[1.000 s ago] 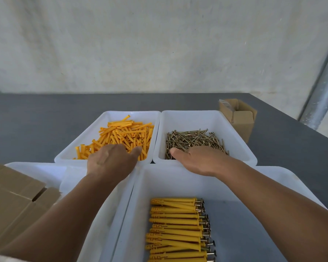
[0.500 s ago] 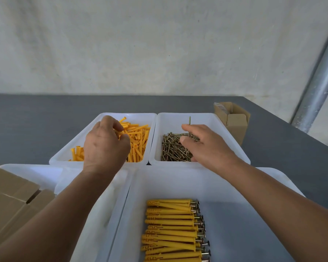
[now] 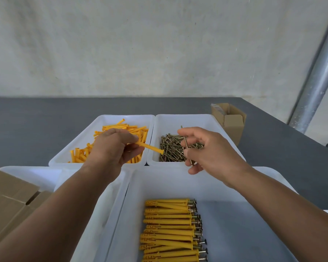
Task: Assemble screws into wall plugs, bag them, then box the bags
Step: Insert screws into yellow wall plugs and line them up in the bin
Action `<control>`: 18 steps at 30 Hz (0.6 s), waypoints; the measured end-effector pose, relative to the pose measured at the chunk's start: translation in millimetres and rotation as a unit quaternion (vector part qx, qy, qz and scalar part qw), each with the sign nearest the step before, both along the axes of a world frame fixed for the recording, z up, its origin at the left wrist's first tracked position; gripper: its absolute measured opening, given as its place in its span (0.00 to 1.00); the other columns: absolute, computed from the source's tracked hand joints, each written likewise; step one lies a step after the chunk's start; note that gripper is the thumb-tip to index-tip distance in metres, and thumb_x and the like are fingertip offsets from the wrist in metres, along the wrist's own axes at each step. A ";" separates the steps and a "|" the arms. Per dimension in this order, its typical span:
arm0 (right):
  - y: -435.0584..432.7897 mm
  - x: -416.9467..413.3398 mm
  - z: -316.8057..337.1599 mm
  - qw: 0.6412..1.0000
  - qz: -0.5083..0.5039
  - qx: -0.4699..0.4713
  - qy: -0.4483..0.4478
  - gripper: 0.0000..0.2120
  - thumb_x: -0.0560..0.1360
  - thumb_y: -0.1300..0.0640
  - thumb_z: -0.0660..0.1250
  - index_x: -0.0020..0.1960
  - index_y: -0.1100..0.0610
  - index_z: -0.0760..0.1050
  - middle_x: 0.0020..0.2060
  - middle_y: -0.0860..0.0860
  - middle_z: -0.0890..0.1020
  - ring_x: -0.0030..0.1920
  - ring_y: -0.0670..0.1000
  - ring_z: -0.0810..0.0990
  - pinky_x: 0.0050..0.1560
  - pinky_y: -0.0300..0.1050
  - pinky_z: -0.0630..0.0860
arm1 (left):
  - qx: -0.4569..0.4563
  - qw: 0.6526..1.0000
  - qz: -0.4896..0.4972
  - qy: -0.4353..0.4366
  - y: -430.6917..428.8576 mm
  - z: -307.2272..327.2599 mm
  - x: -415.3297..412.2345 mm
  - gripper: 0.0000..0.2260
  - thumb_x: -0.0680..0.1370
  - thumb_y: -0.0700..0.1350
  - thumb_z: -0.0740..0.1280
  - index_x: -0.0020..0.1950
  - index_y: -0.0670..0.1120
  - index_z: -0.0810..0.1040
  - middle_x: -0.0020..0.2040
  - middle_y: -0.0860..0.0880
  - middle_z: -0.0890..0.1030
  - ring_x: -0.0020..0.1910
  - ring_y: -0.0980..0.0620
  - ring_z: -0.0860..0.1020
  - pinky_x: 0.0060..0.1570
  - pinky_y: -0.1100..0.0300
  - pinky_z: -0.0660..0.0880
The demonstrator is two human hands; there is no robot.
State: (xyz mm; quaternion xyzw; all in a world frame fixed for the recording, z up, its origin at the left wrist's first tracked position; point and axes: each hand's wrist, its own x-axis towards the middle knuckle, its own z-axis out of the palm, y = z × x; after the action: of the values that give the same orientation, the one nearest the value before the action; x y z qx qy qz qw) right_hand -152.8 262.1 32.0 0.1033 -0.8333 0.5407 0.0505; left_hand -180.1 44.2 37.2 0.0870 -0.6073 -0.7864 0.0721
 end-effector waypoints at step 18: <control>-1.3 7.6 -4.1 0.984 0.110 0.139 -0.010 0.16 0.77 0.60 0.69 0.61 0.44 0.78 0.41 0.36 0.81 0.36 0.43 0.83 0.31 0.37 0.79 | 0.059 0.996 0.014 -0.061 -1.8 -1.7 -2.6 0.03 0.74 0.30 0.69 0.42 0.36 0.77 0.26 0.46 0.80 0.30 0.50 0.83 0.30 0.61 0.79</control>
State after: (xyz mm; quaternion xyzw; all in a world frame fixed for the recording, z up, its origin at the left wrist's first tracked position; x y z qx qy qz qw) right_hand -145.2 260.8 27.9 0.1947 -0.8844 0.4230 -0.0321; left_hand -182.7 42.3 35.5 0.1476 -0.5615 -0.8132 0.0408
